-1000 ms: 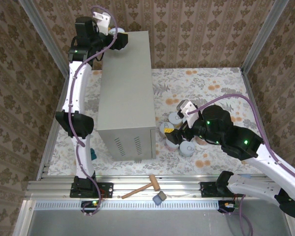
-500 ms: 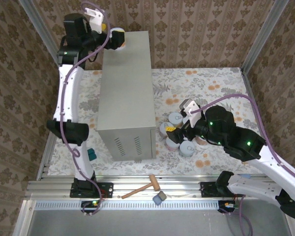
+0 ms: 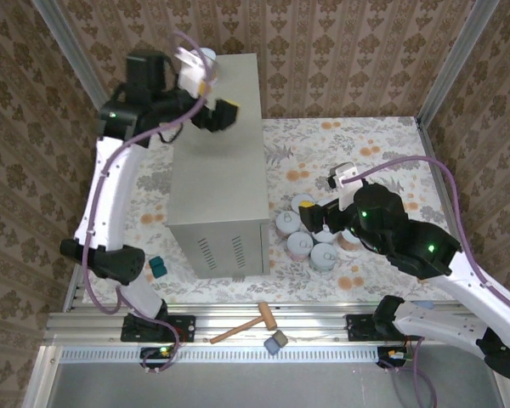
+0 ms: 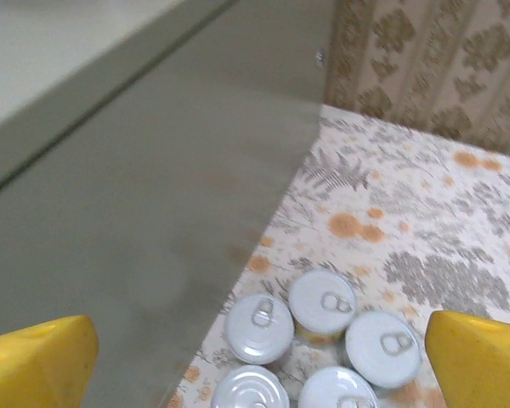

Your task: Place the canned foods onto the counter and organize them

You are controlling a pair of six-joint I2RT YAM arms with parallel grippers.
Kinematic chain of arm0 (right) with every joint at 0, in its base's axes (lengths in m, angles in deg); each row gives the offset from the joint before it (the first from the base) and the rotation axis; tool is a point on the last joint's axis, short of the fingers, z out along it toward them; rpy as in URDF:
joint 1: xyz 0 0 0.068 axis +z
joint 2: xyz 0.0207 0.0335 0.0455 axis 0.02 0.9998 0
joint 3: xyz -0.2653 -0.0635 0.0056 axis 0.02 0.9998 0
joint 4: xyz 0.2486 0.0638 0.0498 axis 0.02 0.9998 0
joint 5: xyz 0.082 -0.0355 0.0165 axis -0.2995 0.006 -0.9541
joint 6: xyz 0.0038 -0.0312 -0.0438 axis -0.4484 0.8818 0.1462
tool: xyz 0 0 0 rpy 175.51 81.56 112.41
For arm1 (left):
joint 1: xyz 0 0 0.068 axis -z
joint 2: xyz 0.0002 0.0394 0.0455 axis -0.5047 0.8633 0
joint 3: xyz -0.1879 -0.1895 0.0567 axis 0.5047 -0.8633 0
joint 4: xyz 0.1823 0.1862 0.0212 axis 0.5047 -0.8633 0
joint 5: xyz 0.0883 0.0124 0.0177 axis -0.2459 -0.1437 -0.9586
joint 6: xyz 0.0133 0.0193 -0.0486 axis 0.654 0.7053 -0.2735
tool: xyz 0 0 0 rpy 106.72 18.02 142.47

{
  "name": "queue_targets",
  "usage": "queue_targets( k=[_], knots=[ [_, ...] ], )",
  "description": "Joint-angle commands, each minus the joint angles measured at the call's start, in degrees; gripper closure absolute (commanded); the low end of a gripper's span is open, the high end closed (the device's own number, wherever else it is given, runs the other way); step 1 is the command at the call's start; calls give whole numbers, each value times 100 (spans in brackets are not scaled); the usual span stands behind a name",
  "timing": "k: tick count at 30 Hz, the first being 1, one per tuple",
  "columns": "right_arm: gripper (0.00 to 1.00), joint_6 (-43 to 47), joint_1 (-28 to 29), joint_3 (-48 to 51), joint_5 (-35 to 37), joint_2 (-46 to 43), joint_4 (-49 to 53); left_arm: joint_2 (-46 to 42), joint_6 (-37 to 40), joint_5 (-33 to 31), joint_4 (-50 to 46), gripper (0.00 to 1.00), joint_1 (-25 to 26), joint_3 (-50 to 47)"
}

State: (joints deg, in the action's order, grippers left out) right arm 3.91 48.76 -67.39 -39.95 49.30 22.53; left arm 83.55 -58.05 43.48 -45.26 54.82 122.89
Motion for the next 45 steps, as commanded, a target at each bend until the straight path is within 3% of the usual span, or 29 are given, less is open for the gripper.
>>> queue_targets(
  k=[1,3,15,27,45],
  knots=[
    [0,-642,-253,154,476,84,410,-676,794,-813,-559,0,842,-441],
    [0,-899,-529,257,415,131,506,-978,766,-1027,-390,0,1182,-790],
    [0,-1993,-1974,1294,70,618,755,-2118,139,-136,233,0,1721,-1966],
    [0,-2614,-2478,2644,-116,915,-35,-2189,277,-110,189,0,2021,-2333],
    [2,-2651,-2879,3152,-362,1406,-822,-2092,357,-198,327,0,2032,-2500]
  ],
)
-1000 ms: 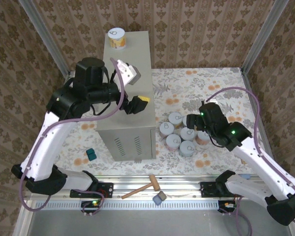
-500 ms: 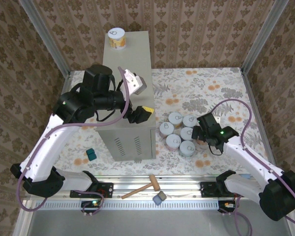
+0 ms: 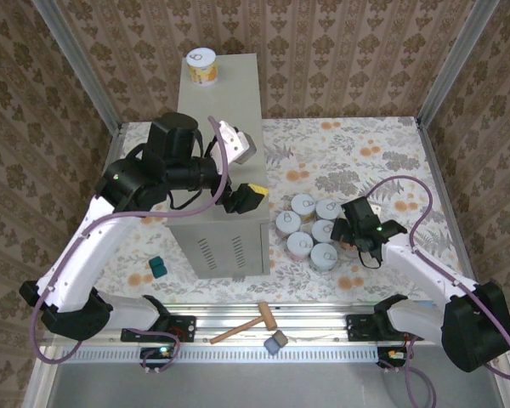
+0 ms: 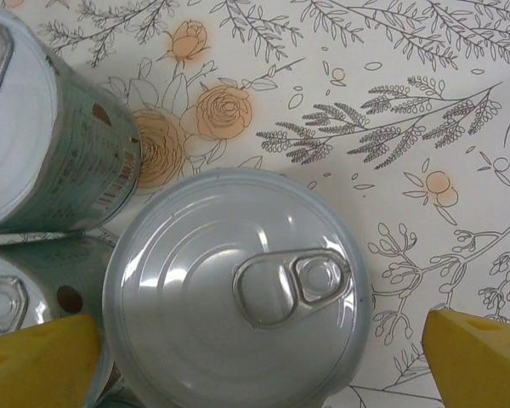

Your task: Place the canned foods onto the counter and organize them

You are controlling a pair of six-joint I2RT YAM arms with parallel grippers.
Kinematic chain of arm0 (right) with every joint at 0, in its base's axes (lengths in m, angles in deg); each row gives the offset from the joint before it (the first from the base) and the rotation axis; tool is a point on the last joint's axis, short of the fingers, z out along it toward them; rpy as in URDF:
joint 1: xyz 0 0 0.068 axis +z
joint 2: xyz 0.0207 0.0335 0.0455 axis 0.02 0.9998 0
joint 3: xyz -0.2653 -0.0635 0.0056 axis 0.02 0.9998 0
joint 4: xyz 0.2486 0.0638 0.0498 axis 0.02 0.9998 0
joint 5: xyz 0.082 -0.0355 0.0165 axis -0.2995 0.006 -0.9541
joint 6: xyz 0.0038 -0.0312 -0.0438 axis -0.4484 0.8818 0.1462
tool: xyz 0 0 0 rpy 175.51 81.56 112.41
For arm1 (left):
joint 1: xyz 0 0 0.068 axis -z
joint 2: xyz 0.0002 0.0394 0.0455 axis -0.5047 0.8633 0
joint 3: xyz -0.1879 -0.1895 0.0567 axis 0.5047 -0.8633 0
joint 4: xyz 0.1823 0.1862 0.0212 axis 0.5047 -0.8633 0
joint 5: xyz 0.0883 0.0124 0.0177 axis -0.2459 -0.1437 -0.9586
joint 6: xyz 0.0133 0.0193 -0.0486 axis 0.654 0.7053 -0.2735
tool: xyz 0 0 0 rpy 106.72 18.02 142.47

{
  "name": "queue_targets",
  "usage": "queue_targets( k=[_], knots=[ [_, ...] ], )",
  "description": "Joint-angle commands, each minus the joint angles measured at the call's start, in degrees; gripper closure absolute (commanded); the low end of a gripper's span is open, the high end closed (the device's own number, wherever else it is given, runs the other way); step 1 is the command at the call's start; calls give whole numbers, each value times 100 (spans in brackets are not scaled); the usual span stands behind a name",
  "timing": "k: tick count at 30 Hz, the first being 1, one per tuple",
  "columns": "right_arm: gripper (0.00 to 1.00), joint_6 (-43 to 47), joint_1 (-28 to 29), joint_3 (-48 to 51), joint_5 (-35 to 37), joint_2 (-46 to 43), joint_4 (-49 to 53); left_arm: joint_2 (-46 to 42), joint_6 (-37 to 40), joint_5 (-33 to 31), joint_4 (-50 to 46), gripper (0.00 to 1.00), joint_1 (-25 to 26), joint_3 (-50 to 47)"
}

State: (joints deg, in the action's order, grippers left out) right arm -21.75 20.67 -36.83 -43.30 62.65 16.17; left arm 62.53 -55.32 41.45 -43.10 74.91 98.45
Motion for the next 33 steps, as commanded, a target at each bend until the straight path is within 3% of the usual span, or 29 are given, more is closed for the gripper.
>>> queue_targets(
  k=[1,20,33],
  knots=[
    [3,-72,-90,96,-37,88,-202,11,80,5,121,0,23,-64],
    [20,-21,-175,-26,-65,450,-285,-10,105,-84,187,0,25,-158],
    [23,-132,-320,146,-81,58,-213,21,106,-113,246,0,27,-217]
  ],
)
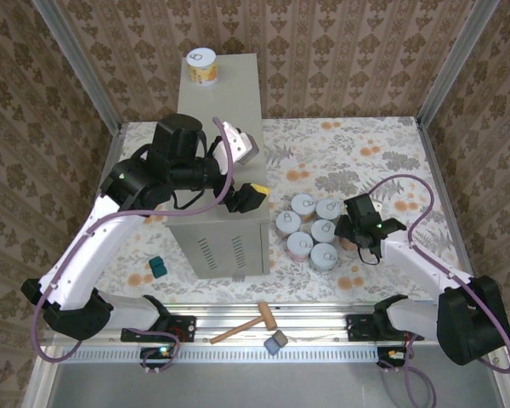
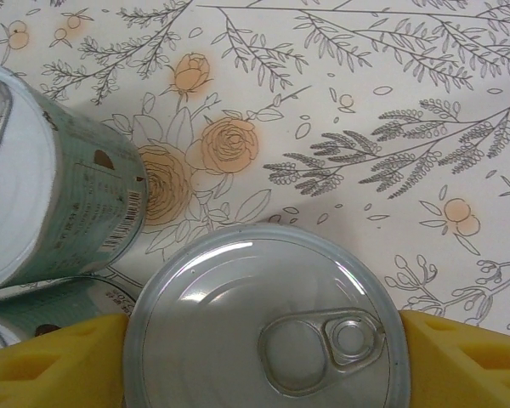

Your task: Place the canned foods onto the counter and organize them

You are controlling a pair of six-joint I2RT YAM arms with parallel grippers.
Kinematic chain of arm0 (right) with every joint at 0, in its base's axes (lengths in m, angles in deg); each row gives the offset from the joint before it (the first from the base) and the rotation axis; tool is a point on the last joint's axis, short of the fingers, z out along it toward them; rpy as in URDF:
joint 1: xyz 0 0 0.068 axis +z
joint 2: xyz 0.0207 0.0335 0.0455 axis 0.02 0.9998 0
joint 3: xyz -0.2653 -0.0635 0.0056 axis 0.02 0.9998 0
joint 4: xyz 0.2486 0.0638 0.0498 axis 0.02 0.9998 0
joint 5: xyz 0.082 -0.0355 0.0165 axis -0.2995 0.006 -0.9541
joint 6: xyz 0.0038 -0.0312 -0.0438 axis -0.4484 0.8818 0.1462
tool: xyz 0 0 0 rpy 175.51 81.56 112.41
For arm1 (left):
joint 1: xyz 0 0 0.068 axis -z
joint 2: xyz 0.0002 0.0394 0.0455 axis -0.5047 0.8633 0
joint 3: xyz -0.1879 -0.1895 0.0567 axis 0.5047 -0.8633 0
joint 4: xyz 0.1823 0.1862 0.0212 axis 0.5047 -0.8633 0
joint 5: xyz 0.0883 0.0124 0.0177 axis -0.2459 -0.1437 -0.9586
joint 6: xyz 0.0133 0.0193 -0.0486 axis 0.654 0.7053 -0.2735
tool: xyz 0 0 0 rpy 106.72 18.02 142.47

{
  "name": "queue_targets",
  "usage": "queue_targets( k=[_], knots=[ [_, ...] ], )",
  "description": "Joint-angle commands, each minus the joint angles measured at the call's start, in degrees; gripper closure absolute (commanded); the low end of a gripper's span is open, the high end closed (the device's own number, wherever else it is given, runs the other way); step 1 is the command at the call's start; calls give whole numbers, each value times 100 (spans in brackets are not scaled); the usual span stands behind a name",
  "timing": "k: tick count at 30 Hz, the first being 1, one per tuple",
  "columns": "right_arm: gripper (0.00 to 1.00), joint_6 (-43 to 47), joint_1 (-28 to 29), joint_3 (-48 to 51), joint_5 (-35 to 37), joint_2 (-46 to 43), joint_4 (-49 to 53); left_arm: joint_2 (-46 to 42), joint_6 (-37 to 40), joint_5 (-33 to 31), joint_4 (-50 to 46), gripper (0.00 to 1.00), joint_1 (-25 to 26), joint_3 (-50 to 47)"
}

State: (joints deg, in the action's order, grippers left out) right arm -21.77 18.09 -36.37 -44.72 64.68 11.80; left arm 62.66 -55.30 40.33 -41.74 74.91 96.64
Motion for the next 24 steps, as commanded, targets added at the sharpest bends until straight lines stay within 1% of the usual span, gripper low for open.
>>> queue_targets(
  k=[1,3,9,13,16,24],
  knots=[
    [23,-127,-78,111,56,-163,228,8,102,-6,118,0,25,-31],
    [22,-139,-120,119,33,-188,242,8,108,-6,129,0,23,-40],
    [14,-118,-142,79,-7,-50,224,-10,97,-6,135,0,24,-59],
    [13,-103,-140,51,-23,18,206,-40,94,-19,135,0,29,-78],
    [15,-83,-135,58,-32,18,189,-54,93,-23,143,0,26,-86],
    [23,-46,-143,81,-49,-160,193,-58,90,-23,160,0,23,-83]
  ],
)
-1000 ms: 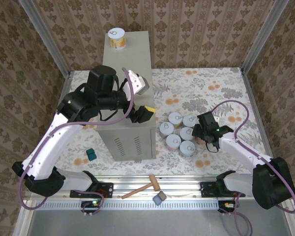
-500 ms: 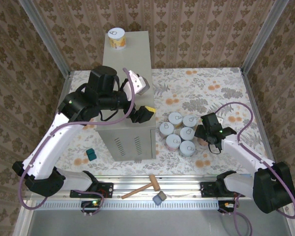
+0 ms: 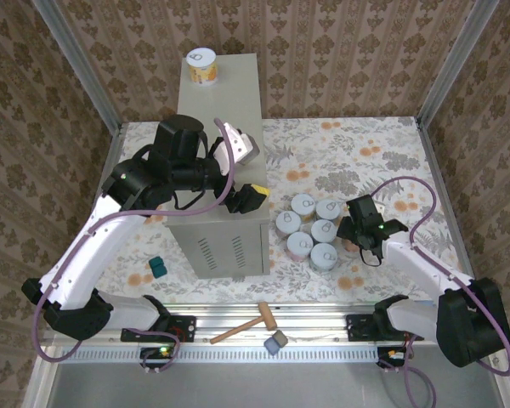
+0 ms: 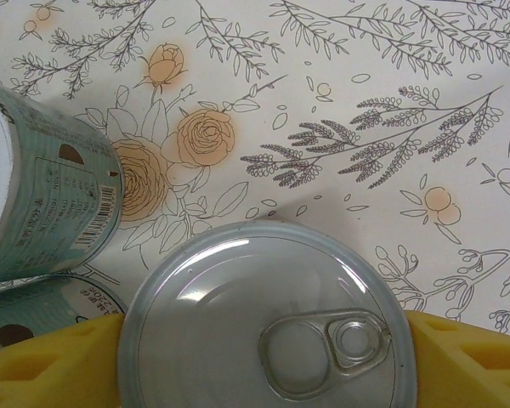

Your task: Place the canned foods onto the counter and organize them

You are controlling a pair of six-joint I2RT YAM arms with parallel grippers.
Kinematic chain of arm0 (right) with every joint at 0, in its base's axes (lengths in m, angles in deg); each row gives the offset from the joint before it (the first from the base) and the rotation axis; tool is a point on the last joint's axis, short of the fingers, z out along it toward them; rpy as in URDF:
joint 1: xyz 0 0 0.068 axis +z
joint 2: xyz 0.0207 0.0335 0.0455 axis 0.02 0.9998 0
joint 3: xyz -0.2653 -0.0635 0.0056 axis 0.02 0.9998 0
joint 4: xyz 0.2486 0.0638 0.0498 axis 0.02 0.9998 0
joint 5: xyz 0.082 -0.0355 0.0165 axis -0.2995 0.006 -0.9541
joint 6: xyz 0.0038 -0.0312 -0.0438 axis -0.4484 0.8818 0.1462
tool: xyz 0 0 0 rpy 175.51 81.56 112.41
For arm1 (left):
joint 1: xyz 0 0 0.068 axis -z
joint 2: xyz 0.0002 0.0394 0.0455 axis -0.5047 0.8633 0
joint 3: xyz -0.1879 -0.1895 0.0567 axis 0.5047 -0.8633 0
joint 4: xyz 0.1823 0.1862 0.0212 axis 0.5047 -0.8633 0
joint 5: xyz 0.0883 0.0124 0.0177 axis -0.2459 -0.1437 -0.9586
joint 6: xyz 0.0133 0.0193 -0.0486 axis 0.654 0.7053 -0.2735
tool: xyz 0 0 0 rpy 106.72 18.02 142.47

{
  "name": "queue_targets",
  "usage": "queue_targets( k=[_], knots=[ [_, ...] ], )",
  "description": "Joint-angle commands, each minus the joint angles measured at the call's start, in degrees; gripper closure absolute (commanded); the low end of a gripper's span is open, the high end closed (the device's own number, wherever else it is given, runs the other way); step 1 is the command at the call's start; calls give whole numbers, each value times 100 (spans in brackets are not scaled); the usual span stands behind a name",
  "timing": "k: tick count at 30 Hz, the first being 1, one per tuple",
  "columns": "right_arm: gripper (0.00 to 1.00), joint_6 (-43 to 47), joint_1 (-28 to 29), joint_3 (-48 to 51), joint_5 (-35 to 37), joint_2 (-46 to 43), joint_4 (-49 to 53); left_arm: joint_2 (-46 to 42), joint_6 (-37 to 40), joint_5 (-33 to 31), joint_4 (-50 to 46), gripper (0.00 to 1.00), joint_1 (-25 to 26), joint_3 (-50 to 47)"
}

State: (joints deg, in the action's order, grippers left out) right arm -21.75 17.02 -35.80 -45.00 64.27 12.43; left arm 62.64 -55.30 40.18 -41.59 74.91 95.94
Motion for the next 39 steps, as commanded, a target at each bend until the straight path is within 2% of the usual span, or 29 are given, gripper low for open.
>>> queue_targets(
  k=[1,13,21,30,39],
  knots=[
    [24,-25,-34,21,-6,-171,141,-51,84,-8,138,0,23,-17],
    [28,557,-29,-107,-286,-879,10,-90,63,28,55,0,60,62],
    [28,1471,-21,-576,-1153,-1292,10,-291,153,-129,-74,0,193,2],
    [29,2103,186,-1322,-1812,-1200,297,-661,141,-55,-354,0,301,-176],
    [29,2623,809,-2130,-2181,-857,577,-1071,100,336,-825,0,303,-306]
  ],
)
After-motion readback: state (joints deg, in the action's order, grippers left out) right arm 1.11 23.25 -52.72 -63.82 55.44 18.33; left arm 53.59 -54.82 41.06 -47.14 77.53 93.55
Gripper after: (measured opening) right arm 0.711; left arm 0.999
